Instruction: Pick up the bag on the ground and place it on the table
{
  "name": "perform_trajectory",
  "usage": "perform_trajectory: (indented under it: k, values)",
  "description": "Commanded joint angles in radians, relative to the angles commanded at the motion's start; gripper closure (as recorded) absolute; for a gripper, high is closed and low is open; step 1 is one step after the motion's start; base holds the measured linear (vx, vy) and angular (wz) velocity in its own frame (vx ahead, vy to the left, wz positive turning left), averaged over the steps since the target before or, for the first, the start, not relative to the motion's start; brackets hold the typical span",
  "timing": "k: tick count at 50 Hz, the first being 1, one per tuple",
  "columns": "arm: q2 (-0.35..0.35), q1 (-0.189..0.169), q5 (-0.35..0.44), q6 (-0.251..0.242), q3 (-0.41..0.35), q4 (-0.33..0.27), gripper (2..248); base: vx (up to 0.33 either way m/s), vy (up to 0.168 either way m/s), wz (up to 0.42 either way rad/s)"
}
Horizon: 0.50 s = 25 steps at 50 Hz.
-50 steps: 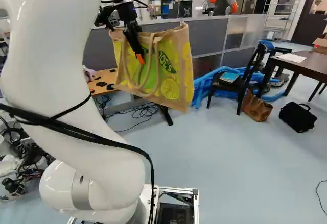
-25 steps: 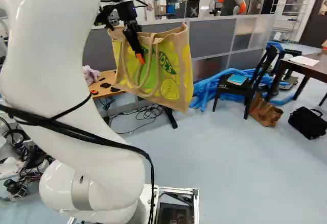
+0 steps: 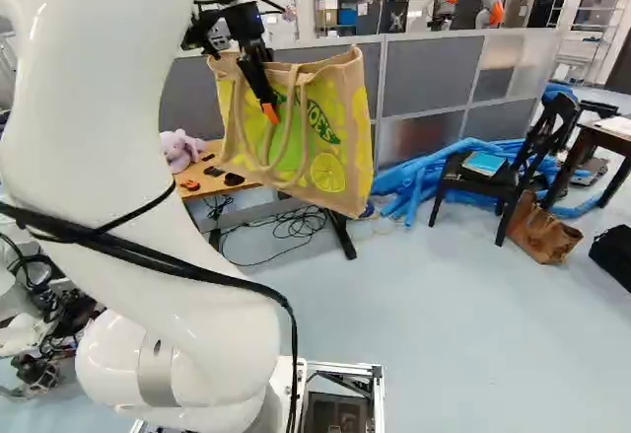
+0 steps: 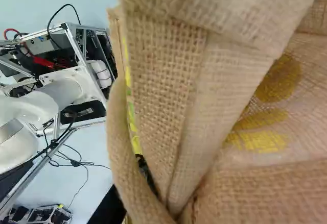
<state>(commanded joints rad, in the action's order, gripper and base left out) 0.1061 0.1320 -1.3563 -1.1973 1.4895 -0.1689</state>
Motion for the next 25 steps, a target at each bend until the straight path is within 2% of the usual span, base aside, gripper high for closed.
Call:
perform_trajectory:
  k: [25]
  values:
    - [0.0, 0.0, 0.0, 0.0, 0.0, 0.0, 217, 0.194, 0.101, -0.031]
